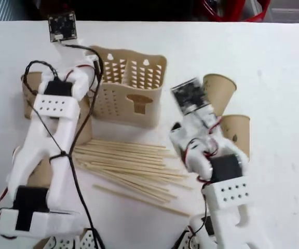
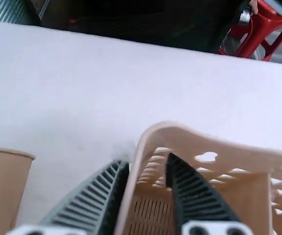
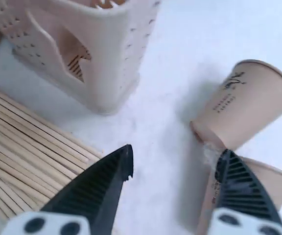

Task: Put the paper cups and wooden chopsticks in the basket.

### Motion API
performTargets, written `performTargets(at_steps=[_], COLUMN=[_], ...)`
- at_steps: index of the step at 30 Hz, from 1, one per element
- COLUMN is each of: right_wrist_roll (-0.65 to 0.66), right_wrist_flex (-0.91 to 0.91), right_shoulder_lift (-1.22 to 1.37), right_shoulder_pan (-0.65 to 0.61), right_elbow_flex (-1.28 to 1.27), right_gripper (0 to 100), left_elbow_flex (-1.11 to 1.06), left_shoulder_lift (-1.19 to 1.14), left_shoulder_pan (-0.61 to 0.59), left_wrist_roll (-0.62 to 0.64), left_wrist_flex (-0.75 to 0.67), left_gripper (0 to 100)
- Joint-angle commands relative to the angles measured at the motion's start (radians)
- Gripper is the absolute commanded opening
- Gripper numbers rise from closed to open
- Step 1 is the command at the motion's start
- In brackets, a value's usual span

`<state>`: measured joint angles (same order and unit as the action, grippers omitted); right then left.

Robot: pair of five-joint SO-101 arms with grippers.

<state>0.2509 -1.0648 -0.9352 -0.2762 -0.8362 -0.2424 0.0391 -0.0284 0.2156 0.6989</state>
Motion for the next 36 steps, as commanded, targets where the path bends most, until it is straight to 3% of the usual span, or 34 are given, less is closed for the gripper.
performTargets(at_steps=[1,6,14,21,27,31,34,36], right_wrist_roll=[0.086,0.114,0.107,0.012,-0.014,0.158,0.304,0.474], right_wrist_flex=[-0.073,-0.062,-0.065,-0.105,-0.13,-0.231,-0.288,-0.311], right_shoulder_lift=[0.028,0.07,0.079,0.081,0.073,0.082,0.082,0.093], right_shoulder_pan=[0.077,0.096,0.097,0.091,0.097,0.18,0.341,0.461], right_elbow_flex=[0.107,0.115,0.11,0.109,0.109,0.153,0.216,0.27], right_gripper=[26.9,26.9,26.9,26.9,26.9,26.9,26.9,26.9], left_elbow_flex=[0.153,0.404,0.741,1.034,1.088,1.076,0.936,0.827], left_shoulder_lift=[0.008,0.007,0.01,0.059,0.14,0.143,0.208,0.272], left_shoulder_pan=[0.025,0.024,0.022,-0.14,-0.188,-0.194,-0.257,-0.259], left_wrist_roll=[-0.018,-0.071,-0.075,-0.075,-0.114,-0.187,-0.212,-0.236], left_wrist_flex=[0.184,0.405,0.609,0.766,0.962,1.097,1.088,1.086], left_gripper=[17,17,17,17,17,17,17,17])
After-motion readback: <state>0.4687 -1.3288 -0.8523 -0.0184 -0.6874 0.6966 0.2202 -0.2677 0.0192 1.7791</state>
